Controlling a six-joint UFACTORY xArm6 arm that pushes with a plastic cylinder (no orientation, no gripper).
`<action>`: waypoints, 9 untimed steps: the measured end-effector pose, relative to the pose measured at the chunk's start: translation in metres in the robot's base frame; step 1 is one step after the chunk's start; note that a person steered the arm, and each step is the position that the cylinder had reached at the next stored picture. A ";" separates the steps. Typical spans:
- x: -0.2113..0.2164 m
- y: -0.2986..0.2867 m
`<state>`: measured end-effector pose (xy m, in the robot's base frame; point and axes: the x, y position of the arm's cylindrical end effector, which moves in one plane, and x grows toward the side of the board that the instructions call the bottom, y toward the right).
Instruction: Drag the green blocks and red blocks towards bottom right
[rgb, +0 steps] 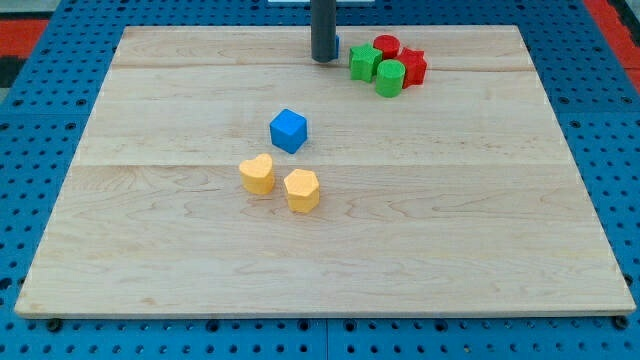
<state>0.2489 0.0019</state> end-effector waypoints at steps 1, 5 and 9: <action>-0.006 -0.002; 0.025 0.067; 0.003 0.071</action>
<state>0.2521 0.0727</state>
